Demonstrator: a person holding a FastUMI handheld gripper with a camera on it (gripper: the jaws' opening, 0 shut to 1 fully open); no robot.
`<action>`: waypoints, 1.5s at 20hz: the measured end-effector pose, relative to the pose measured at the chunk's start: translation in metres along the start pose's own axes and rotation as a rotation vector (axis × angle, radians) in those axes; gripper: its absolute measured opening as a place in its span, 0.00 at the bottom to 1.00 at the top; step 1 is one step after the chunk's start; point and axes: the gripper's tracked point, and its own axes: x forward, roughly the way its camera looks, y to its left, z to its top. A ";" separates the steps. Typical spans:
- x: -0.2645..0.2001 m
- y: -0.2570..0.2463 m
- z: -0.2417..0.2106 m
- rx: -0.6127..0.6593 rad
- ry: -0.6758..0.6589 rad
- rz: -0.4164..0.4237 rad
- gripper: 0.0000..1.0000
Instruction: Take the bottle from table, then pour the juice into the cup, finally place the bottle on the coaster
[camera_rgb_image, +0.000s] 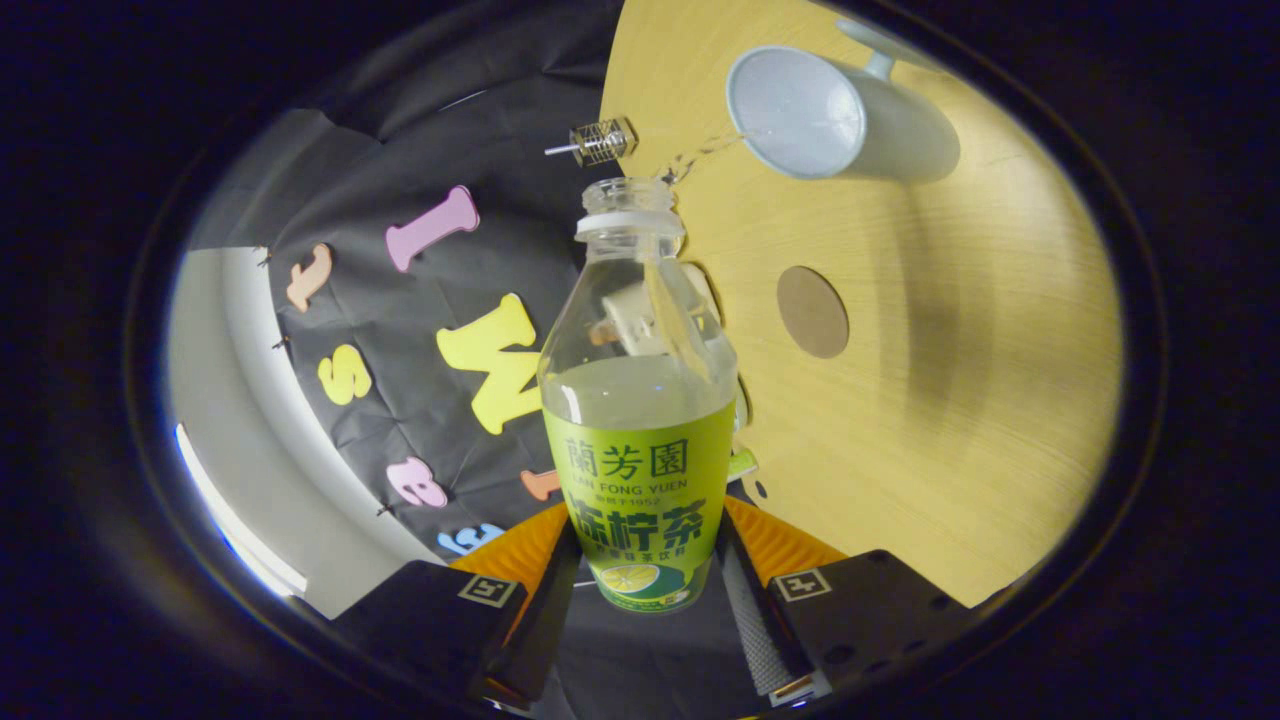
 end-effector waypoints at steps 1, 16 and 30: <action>0.000 0.001 0.000 0.004 0.000 0.002 0.78; -0.001 0.013 0.000 0.070 0.013 0.026 0.78; 0.002 0.034 0.000 0.159 0.020 0.073 0.78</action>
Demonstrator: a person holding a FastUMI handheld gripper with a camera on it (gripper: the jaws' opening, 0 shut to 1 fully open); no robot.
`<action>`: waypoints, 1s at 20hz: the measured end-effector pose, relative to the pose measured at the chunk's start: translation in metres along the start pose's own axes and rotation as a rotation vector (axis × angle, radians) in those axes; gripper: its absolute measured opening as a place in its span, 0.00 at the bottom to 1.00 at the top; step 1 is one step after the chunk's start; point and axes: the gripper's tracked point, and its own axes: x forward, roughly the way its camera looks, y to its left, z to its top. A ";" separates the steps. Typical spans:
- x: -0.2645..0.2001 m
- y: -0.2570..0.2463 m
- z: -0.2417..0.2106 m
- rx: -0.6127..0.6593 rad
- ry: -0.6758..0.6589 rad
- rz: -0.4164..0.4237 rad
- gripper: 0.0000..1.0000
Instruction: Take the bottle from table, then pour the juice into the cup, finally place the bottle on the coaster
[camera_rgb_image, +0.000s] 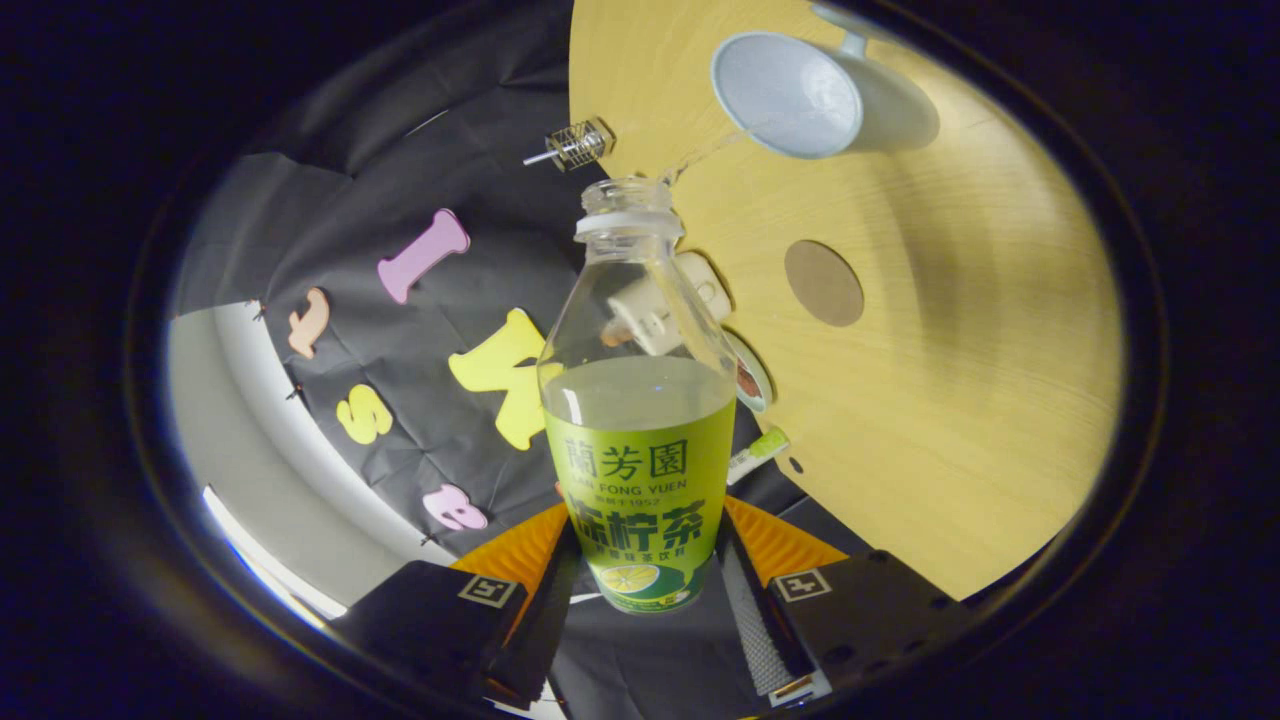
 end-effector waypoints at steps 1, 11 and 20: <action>0.000 0.003 -0.002 0.012 0.003 0.012 0.78; -0.006 0.018 -0.005 0.078 0.003 0.039 0.78; -0.006 0.039 -0.005 0.112 0.006 0.078 0.78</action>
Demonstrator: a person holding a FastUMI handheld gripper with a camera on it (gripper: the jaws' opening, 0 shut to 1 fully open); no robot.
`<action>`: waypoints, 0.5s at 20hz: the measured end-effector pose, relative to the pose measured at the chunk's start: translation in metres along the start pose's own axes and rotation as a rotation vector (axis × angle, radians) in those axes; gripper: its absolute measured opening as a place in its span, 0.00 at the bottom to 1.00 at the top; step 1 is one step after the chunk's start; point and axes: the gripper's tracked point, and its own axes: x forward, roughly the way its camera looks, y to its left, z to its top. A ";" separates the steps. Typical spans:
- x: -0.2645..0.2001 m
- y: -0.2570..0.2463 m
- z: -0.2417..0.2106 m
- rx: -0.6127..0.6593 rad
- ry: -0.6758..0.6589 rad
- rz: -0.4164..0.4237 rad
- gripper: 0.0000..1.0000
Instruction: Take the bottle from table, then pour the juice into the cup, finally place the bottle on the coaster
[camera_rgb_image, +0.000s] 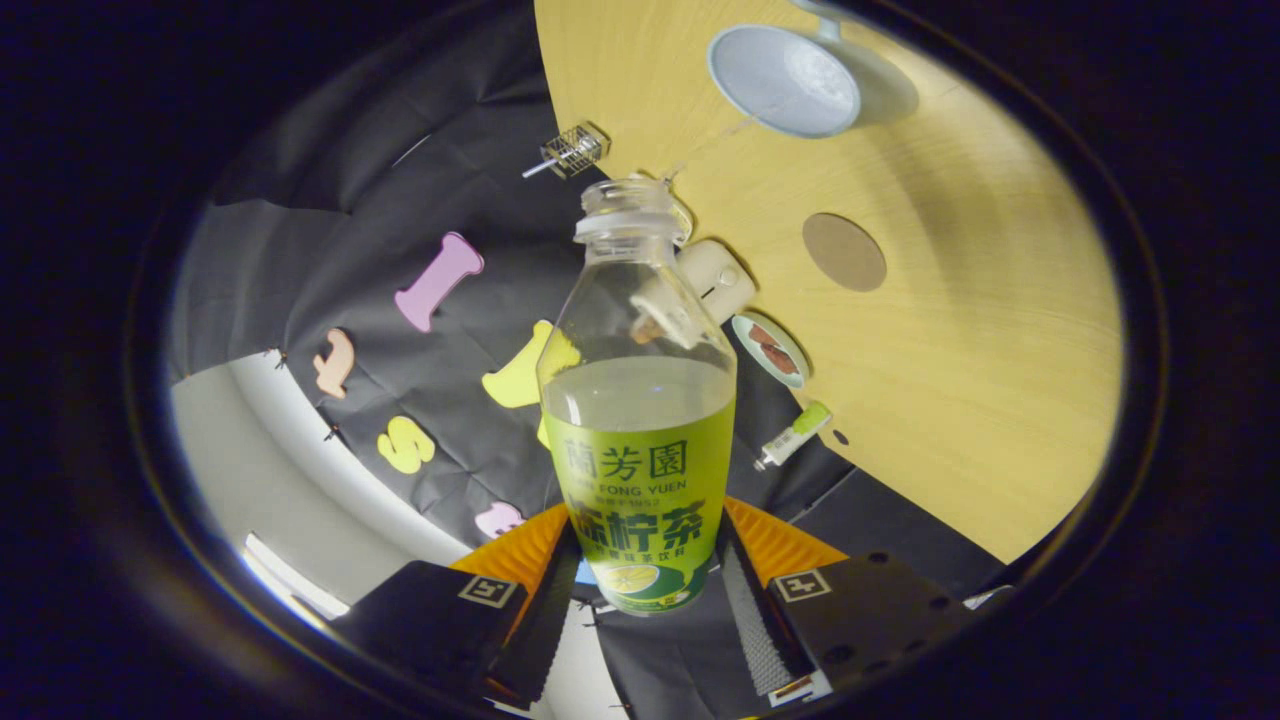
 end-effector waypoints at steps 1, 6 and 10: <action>-0.001 0.001 0.001 -0.001 -0.003 0.001 0.78; 0.000 -0.001 0.002 -0.017 -0.008 -0.009 0.78; 0.000 -0.008 0.003 -0.034 -0.013 -0.042 0.78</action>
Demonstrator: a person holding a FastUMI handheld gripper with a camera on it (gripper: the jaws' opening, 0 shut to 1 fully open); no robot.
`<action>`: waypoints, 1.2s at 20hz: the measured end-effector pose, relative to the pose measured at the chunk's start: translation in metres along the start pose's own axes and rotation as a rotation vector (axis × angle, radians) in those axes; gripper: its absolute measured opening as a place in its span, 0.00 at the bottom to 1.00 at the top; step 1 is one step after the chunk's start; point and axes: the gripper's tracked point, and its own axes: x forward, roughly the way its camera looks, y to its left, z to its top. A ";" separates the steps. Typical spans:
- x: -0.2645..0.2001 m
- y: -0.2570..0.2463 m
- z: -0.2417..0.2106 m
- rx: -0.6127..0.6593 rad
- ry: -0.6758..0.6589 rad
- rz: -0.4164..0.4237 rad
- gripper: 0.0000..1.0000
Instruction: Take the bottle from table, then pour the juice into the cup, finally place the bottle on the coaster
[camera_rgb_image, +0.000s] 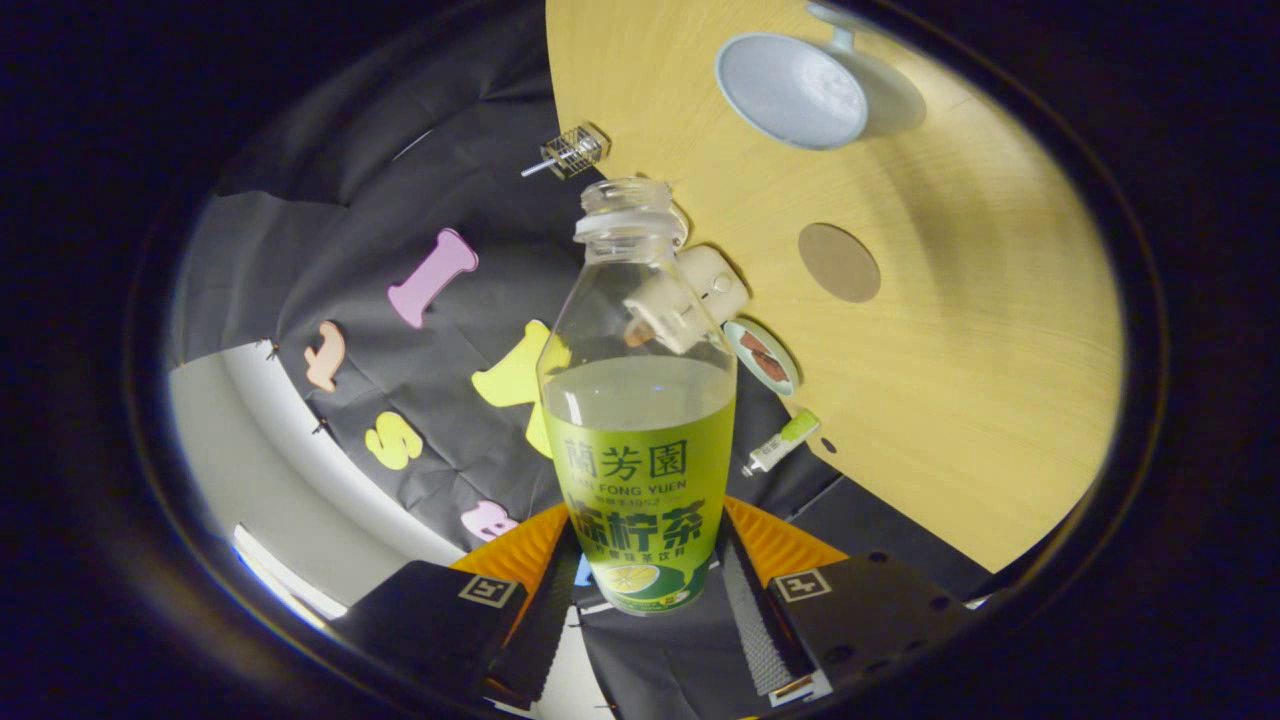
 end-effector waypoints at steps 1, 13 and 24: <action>0.000 0.000 0.000 -0.015 0.000 -0.002 0.78; -0.021 -0.047 0.013 -0.539 -0.054 -0.251 0.78; -0.041 -0.050 0.015 -1.409 -0.115 -0.384 0.79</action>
